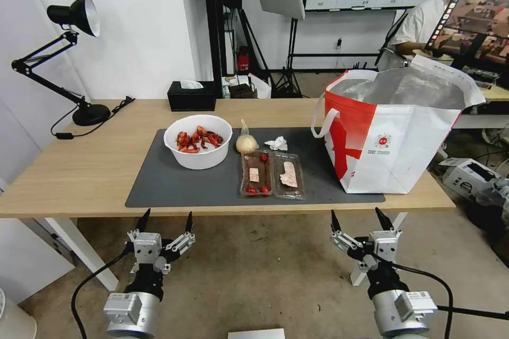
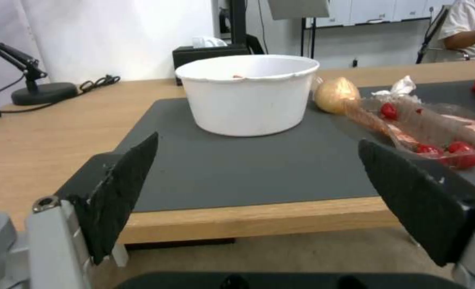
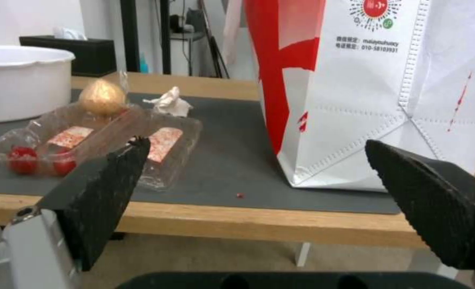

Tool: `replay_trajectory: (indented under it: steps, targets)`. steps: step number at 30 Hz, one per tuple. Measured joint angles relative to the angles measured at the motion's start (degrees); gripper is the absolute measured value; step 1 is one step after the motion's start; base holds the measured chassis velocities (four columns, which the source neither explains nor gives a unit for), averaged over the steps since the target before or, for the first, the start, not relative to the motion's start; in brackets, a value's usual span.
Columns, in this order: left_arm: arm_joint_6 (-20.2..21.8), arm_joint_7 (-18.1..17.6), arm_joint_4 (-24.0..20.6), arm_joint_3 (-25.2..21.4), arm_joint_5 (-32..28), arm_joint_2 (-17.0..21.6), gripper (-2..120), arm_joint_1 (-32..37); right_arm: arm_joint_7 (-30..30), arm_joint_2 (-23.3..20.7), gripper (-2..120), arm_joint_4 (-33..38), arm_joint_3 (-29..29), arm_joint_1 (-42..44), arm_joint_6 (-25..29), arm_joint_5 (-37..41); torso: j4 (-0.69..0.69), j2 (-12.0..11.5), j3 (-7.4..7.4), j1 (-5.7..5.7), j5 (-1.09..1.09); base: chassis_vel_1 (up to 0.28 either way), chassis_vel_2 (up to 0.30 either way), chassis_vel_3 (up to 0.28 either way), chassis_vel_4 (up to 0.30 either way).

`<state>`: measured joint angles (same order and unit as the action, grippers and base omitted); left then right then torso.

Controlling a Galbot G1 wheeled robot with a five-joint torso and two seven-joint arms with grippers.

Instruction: Pick up the trash from the table and place it into the takeout bag.

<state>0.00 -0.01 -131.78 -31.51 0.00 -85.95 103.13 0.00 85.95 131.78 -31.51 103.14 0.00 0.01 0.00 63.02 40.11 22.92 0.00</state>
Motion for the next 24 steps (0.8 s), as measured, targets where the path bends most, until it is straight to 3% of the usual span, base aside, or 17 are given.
replay_trajectory:
  steps: [17, 19, 21, 23, 24]
  targets:
    - [0.8, 0.0, 0.0, -0.2, -0.5, 0.1, 100, -0.2, 0.0, -0.6, 100, 0.0, 0.0, -0.5, -0.9, 0.7, 0.00, 0.0, 0.00, 0.00, 0.00, 0.000, 0.000, 0.000, 0.000]
    - [2.1, 0.0, 0.0, -0.6, -1.2, 0.3, 100, -0.5, 0.0, -3.1, 100, -0.7, -0.4, -2.8, -4.7, 3.6, 0.01, 0.0, 0.00, 0.00, 0.00, 0.000, 0.000, 0.000, 0.000]
    - [2.5, 0.0, 0.0, -0.7, -1.5, 0.4, 100, -0.7, 0.0, -3.4, 100, -0.8, -0.5, -3.1, -5.2, 4.1, 0.01, 0.0, 0.00, 0.00, 0.00, 0.000, 0.000, 0.000, 0.000]
    - [7.3, 0.4, 0.1, -2.1, -4.2, 1.3, 100, -2.1, -0.1, -6.9, 100, -1.7, -1.1, -6.3, -10.8, 8.4, 0.00, 0.0, 0.00, 0.00, 0.00, 0.000, 0.000, 0.000, 0.000]
    - [7.3, 0.4, 0.1, -2.1, -4.2, 1.3, 100, -2.1, -0.1, -6.9, 100, -1.7, -1.1, -6.3, -10.8, 8.4, 0.00, 0.0, 0.00, 0.00, 0.00, 0.000, 0.000, 0.000, 0.000]
